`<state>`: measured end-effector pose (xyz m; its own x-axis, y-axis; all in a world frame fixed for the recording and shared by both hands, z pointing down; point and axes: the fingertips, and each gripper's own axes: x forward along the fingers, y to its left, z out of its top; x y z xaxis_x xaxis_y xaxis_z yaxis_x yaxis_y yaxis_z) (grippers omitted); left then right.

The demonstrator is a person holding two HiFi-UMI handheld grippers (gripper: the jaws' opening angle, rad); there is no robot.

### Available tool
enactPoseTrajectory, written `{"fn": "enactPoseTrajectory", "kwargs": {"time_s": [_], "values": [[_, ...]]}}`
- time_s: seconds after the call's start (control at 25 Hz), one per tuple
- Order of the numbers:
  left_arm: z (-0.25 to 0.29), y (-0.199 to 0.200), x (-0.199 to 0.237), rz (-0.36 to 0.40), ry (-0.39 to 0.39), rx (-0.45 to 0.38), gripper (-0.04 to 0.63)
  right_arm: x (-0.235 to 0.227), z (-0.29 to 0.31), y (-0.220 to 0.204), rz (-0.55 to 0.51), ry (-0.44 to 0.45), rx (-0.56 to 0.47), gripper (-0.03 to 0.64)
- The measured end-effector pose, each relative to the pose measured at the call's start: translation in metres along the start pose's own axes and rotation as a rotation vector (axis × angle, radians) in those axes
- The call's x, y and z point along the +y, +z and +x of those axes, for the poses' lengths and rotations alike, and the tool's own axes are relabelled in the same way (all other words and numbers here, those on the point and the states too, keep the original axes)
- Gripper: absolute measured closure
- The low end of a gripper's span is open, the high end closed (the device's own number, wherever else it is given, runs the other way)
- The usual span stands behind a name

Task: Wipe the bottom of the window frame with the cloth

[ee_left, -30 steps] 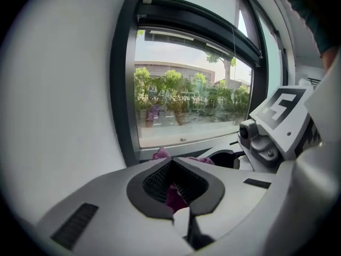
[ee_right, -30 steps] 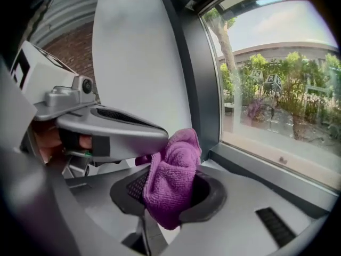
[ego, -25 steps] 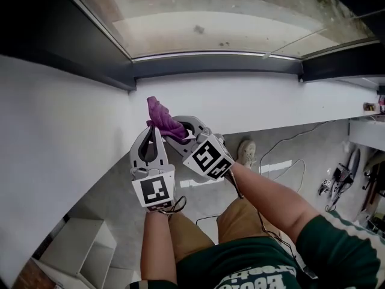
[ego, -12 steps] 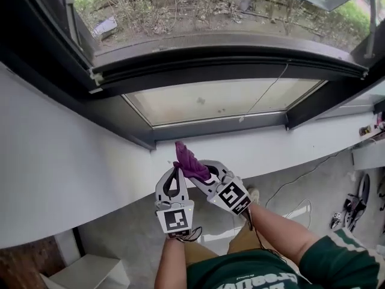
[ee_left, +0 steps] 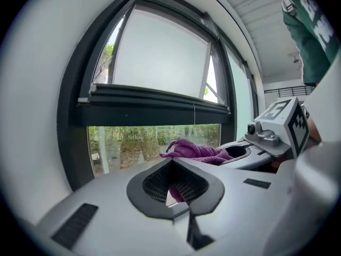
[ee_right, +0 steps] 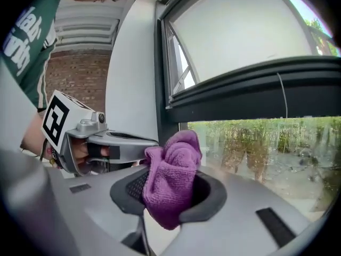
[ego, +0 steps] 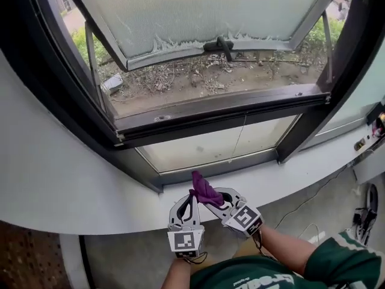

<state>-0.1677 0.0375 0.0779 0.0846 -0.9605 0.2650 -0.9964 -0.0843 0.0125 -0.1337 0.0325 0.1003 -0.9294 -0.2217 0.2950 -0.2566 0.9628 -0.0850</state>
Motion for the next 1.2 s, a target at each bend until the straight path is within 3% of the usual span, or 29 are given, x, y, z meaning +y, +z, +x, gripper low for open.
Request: {"fn": "enactPoseTrajectory", "kwargs": {"time_s": [0.36,0.6,0.96,1.2], "values": [[0.005,0.087,-0.04,0.063,-0.107,-0.093,0.589,-0.019,-0.06,0.07,-0.064,-0.096,-0.131,0.489],[0.006,0.136,-0.061,0.18,-0.128,-0.199,0.589,-0.029,-0.089,0.115,-0.119,-0.161,-0.202,0.489],[0.006,0.16,-0.072,0.206,-0.17,-0.232,0.589,-0.038,-0.111,0.137,-0.138,-0.212,-0.251,0.489],[0.008,0.164,-0.072,0.191,-0.14,-0.231,0.589,-0.039,-0.126,0.141,-0.121,-0.236,-0.292,0.489]]}}
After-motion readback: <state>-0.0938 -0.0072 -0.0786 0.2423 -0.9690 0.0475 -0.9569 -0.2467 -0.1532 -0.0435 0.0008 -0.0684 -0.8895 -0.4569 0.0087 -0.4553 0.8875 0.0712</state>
